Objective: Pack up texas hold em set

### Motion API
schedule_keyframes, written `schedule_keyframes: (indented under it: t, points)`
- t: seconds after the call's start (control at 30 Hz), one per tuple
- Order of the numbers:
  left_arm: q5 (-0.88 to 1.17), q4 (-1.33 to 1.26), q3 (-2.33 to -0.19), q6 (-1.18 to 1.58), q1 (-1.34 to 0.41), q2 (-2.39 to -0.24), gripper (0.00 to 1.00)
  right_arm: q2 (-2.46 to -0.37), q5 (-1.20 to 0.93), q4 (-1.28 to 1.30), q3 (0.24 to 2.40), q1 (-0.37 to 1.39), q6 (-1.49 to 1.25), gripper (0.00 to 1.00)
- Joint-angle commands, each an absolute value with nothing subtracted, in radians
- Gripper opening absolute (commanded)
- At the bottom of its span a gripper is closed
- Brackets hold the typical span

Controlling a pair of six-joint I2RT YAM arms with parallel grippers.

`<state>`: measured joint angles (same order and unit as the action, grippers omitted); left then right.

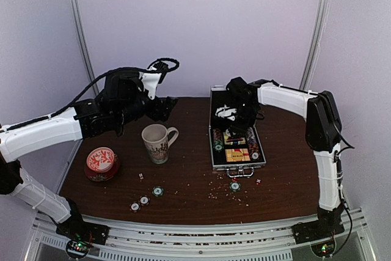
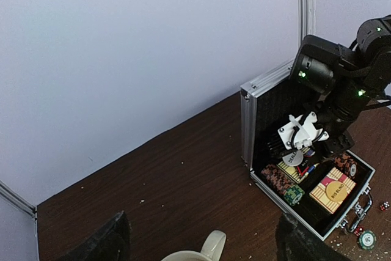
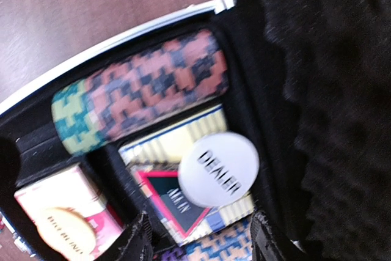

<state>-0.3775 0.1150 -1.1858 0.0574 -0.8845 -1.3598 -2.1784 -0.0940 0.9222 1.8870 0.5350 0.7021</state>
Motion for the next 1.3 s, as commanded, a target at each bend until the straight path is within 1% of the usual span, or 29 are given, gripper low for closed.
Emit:
schedule_keyframes:
  t: [0.0,0.2,0.6,0.87,1.03,1.2,1.27]
  points:
    - [-0.362,0.093,-1.216,0.055,-0.886,-1.365,0.83,-2.087,-0.132,0.993,1.837,0.529,0.679,0.56]
    - [-0.357,0.094,-1.216,0.057,-0.887,-1.365,0.83,-1.993,-0.221,1.000,1.800,0.548,0.659,0.57]
    - [-0.351,0.094,-1.216,0.059,-0.887,-1.363,0.83,-1.908,-0.287,1.040,1.750,0.604,0.635,0.56]
    - [-0.345,0.095,-1.218,0.059,-0.888,-1.364,0.83,-1.780,-0.313,0.963,1.541,0.673,0.629,0.53]
    - [-0.341,0.101,-1.221,0.057,-0.887,-1.375,0.83,-1.741,-0.257,0.968,1.450,0.753,0.671,0.48]
    - [-0.344,0.103,-1.223,0.057,-0.887,-1.376,0.83,-1.740,-0.188,0.961,1.388,0.814,0.704,0.37]
    - [-0.345,0.102,-1.223,0.057,-0.887,-1.376,0.83,-1.750,-0.162,0.954,1.364,0.827,0.709,0.35]
